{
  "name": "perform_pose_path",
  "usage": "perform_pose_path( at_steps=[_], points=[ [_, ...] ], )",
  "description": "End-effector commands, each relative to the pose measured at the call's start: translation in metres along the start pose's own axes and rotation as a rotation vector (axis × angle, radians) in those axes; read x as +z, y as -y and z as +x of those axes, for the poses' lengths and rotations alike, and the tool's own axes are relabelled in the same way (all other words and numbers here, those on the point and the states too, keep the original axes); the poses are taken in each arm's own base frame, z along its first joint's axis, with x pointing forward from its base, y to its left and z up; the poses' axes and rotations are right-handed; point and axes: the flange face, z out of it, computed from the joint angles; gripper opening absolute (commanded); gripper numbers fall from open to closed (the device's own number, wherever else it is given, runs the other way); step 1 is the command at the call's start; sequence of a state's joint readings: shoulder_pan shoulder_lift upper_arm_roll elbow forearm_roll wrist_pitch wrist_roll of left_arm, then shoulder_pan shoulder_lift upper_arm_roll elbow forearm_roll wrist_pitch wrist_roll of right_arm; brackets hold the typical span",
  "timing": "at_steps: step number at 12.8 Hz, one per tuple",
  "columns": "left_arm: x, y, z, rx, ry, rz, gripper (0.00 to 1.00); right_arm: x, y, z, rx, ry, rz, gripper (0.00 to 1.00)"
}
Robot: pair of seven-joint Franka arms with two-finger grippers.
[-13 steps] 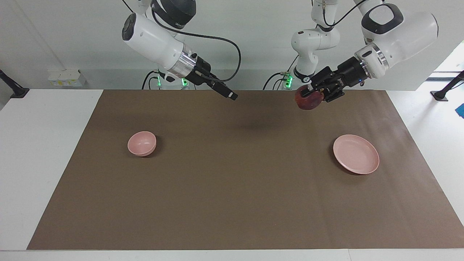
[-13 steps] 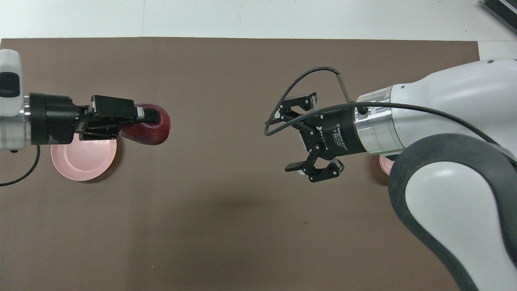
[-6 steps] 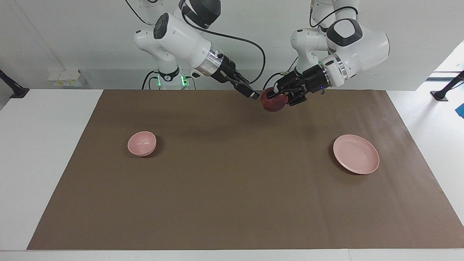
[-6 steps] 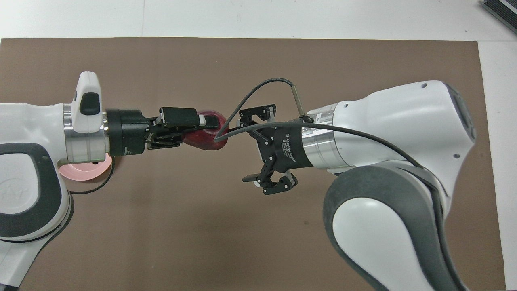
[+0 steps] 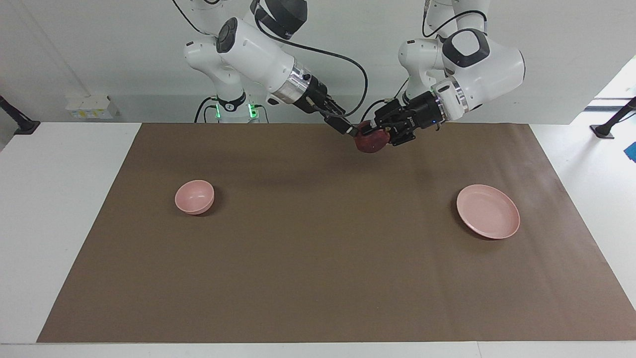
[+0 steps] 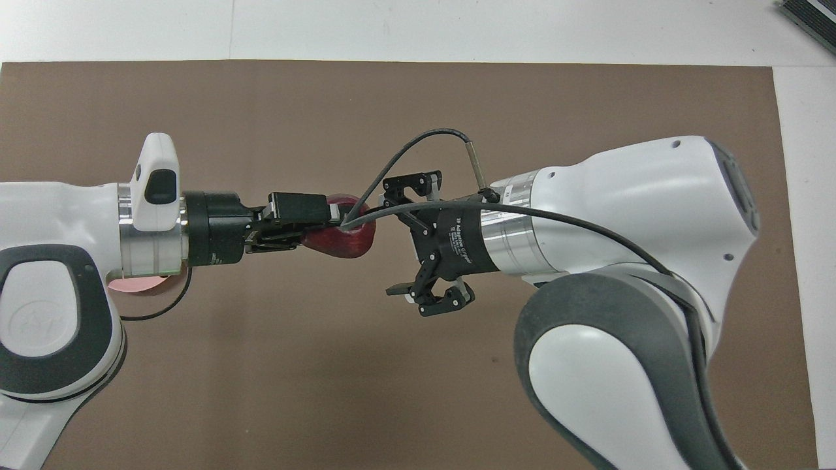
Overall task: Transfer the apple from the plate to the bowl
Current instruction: 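Bring the apple toward the right gripper and close the right gripper on it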
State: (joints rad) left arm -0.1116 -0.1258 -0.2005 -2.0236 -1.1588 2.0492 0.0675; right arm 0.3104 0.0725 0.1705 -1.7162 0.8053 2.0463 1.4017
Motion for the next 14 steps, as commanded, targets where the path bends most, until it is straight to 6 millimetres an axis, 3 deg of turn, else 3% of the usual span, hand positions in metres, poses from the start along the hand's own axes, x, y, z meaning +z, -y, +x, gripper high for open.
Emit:
perform_pose_path(
  at_steps=[1,10,12,14],
  points=[
    [-0.001,0.001,-0.022,0.024,0.019,-0.015,0.0,-0.003,0.004,0.009,0.011,-0.007,0.047,1.0],
    [0.021,-0.017,-0.037,0.073,0.045,-0.018,0.0,0.025,-0.004,-0.008,0.05,-0.042,0.005,1.0],
    [0.021,-0.017,-0.037,0.073,0.046,-0.021,0.0,0.029,-0.007,-0.017,0.013,-0.06,-0.003,0.19],
    [0.021,-0.017,-0.037,0.067,0.047,-0.028,0.0,0.031,-0.008,-0.018,0.007,-0.07,-0.007,0.09]
  ],
)
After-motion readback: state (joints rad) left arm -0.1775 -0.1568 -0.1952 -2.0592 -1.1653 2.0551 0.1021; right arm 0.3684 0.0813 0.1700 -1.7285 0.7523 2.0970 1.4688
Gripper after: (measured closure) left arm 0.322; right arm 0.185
